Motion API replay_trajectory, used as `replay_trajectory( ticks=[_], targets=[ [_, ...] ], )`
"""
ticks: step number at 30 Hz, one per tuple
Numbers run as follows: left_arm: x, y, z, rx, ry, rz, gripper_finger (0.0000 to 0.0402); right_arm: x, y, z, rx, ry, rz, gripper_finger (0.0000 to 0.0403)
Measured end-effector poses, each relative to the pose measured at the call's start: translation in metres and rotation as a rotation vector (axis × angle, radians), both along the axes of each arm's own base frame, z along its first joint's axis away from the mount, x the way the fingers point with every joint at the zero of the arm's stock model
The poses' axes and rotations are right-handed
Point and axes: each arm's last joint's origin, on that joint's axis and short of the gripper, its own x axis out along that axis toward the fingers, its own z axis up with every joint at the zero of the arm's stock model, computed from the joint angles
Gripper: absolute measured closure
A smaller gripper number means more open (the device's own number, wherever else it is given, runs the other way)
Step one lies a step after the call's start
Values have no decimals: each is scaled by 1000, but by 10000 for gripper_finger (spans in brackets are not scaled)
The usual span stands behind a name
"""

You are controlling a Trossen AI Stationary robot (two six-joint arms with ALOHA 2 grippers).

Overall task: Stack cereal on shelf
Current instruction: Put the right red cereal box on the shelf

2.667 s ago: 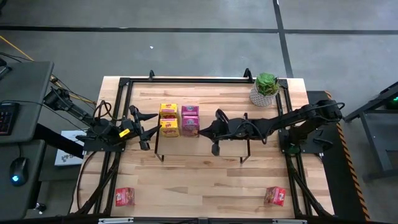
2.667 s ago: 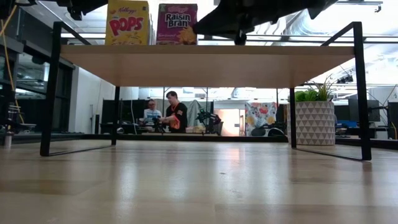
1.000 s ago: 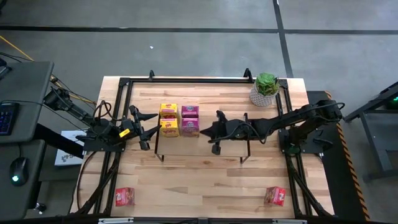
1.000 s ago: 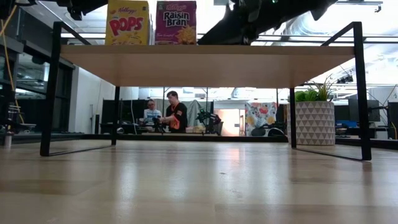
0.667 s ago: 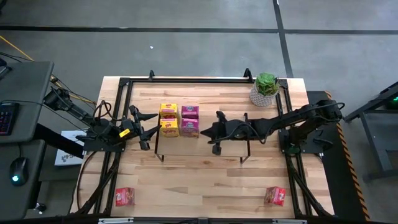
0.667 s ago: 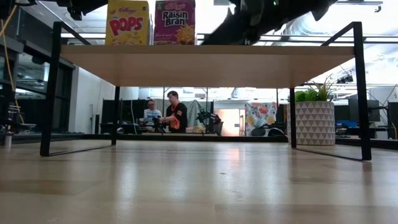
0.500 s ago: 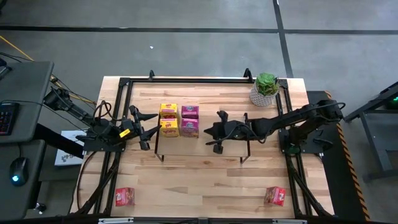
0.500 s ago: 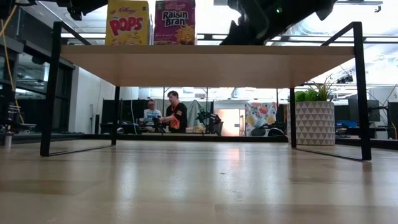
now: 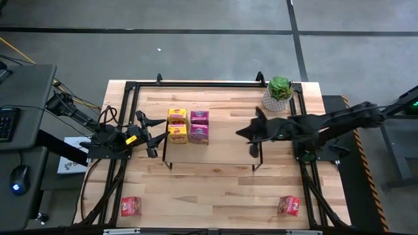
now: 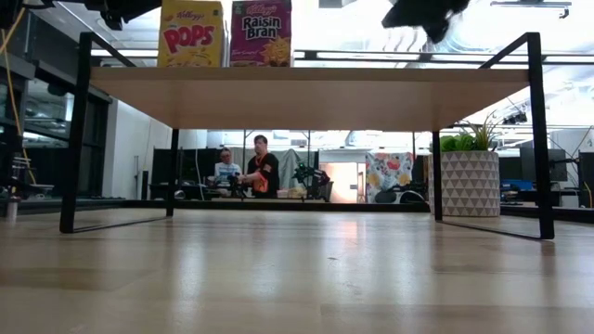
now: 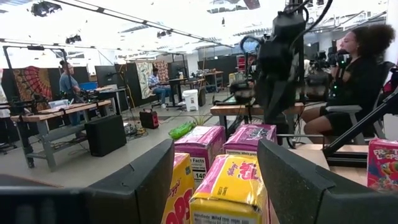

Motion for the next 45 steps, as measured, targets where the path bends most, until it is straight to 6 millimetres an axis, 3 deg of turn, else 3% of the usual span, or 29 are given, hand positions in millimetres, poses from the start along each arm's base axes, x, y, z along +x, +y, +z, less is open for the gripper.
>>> replay_trajectory(
  ticks=[4, 9, 21, 28, 32, 39, 42, 45],
  targets=[
    [0, 0, 0, 0, 0, 0, 181, -14, 7, 11, 41, -48, 32, 403],
    [0, 0, 0, -1, -1, 0, 181, -17, 13, 13, 48, -58, 63, 403],
    [0, 1, 0, -1, -1, 4, 181, 25, 23, 22, 26, -344, 92, 402],
    [0, 0, -1, 2, 6, 4, 181, 28, 16, 22, 75, -364, -5, 395],
    [0, 0, -1, 3, 7, 4, 181, 21, 13, 16, 66, -292, -94, 346],
    [0, 0, -1, 3, 8, 4, 181, 5, 14, 0, 126, -93, -161, 207],
    [0, 0, -1, 3, 8, 4, 181, -3, 15, 8, 221, -34, -82, 162],
    [0, 0, -1, 3, 8, 4, 181, -11, 16, 28, 362, 32, -37, 147]
  ],
)
